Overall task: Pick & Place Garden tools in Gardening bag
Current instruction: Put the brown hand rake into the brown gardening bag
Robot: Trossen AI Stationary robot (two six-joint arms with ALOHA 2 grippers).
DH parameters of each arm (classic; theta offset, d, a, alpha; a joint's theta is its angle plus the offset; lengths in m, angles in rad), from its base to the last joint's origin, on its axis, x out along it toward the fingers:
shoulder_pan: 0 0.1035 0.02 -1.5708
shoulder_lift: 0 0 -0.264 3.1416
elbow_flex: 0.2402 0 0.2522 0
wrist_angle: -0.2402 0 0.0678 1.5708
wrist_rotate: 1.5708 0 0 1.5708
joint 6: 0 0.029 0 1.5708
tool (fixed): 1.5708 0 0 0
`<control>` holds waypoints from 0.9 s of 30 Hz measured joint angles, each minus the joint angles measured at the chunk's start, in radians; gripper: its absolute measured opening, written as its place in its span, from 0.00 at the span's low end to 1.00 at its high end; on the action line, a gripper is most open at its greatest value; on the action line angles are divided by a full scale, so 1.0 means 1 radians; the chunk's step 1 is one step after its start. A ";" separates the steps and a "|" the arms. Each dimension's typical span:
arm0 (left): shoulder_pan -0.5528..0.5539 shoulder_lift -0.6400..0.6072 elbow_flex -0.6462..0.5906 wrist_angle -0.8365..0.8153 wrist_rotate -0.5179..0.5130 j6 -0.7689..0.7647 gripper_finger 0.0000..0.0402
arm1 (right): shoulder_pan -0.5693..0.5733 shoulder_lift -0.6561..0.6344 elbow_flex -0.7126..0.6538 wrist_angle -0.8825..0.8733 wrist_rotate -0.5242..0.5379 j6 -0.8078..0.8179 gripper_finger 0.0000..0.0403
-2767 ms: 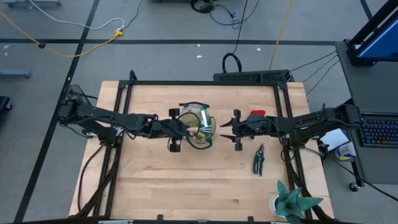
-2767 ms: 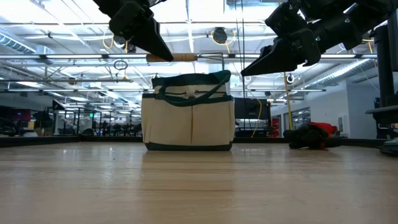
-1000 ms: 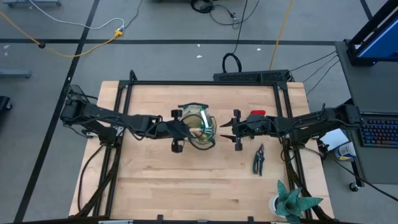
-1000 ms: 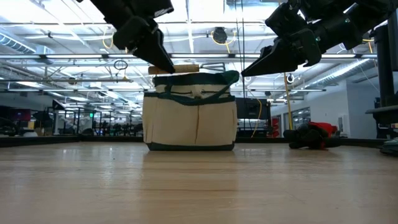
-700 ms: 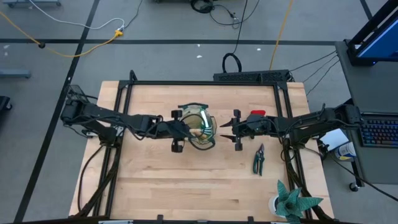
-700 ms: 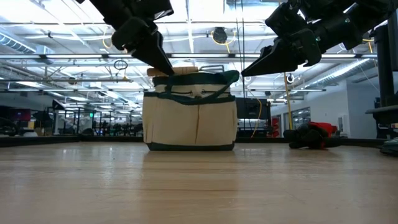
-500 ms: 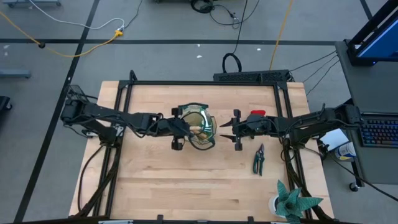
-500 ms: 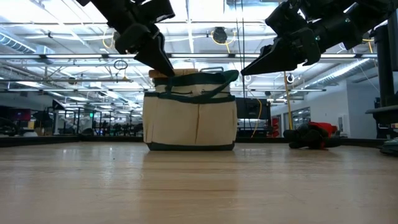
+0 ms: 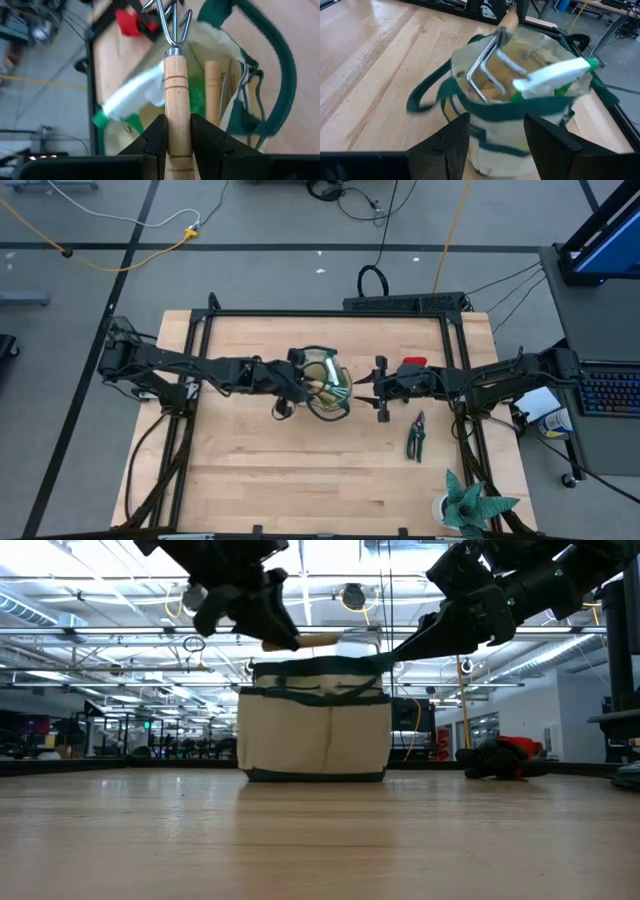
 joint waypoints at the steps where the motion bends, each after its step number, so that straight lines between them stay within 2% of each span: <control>1: 0.001 0.000 0.000 0.014 0.000 0.005 0.18 | 0.000 0.000 0.000 0.000 0.000 0.000 0.45; 15: 0.035 0.005 0.000 -0.056 0.038 -0.086 0.18 | 0.000 0.000 0.000 -0.001 0.000 0.000 0.45; 18: 0.035 0.014 0.000 -0.013 0.043 -0.078 0.18 | 0.000 0.000 0.000 -0.001 0.000 0.000 0.45; 22: 0.040 0.029 0.002 0.090 0.123 -0.045 0.18 | 0.000 0.000 -0.005 0.007 0.000 0.001 0.45; 27: 0.060 0.064 0.002 0.070 0.134 -0.098 0.18 | 0.000 0.000 -0.048 0.009 0.000 0.033 0.45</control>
